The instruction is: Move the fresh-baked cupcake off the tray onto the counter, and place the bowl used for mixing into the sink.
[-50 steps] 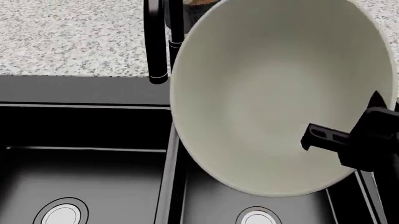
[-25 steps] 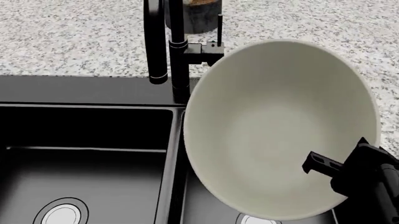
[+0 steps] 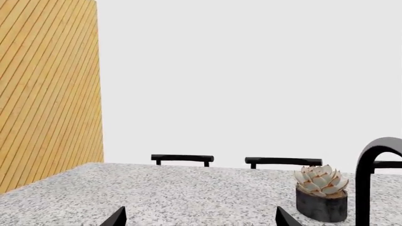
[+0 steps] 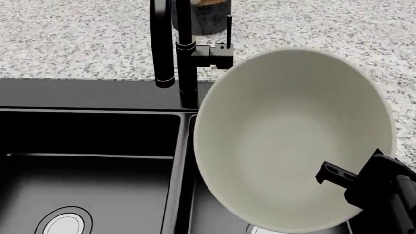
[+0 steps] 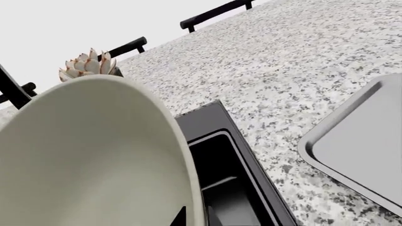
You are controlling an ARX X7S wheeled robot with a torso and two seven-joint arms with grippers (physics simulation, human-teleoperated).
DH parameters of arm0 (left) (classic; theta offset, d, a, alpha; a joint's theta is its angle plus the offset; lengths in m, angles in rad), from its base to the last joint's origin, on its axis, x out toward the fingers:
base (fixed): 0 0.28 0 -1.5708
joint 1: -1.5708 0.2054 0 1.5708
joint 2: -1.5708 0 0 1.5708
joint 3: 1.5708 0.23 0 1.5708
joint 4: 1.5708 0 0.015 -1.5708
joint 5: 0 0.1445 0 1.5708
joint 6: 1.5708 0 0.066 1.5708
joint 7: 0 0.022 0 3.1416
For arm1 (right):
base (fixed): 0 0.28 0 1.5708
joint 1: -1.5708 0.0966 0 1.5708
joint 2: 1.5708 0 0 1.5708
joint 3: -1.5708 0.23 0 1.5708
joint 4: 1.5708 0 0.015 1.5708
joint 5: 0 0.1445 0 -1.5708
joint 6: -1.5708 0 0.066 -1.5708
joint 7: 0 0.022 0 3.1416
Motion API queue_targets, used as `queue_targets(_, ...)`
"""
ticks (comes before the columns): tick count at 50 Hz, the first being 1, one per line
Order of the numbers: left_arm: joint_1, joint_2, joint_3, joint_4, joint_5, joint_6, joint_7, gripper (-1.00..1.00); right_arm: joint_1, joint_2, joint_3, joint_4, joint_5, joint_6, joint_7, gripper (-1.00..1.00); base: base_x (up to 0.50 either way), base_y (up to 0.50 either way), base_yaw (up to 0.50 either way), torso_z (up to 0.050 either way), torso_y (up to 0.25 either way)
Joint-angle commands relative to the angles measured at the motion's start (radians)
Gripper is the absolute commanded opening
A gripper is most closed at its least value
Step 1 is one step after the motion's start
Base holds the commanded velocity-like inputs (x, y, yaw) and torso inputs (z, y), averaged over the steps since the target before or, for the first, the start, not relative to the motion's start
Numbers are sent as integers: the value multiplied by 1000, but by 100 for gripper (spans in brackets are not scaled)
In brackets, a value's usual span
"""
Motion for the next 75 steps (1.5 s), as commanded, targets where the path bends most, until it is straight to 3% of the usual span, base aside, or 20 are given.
queue_targets(1, 5, -1, -2, 0, 1, 4, 1, 100, 3, 1, 3, 1, -6, -1, -4, -100, 0, 0, 0, 0, 0)
queue_targets(3, -23, -2, 33, -1, -3, 11, -9, 100, 122, -24, -153, 188, 0, 112, 68, -100, 0, 0, 0, 0, 0)
queue_targets(5, -14, 5, 31, 1, -1, 10, -6, 100, 267, -85, -306, 429, -48, 221, -18, -100, 0, 0, 0, 0, 0)
queue_targets(33, 25, 16, 6, 3, 22, 5, 16, 100, 304, -122, -377, 584, -124, 219, -101, -100, 0, 0, 0, 0, 0)
queue_targets(42, 51, 24, -15, 7, 23, 5, 18, 100, 332, -153, -411, 738, -184, 194, -166, -100, 0, 0, 0, 0, 0)
queue_targets(71, 53, 20, -7, 9, 29, 12, 22, 100, 344, -160, -436, 752, -198, 199, -175, -100, 0, 0, 0, 0, 0)
queue_targets(72, 32, 27, 31, 5, 32, 13, 23, 100, 374, -188, -509, 880, -283, 189, -268, -100, 10, 0, 3, 0, 0)
queue_targets(75, 28, 25, 35, 3, 32, 15, 21, 100, 381, -194, -517, 897, -289, 189, -280, -100, 0, 0, 2, 0, 0)
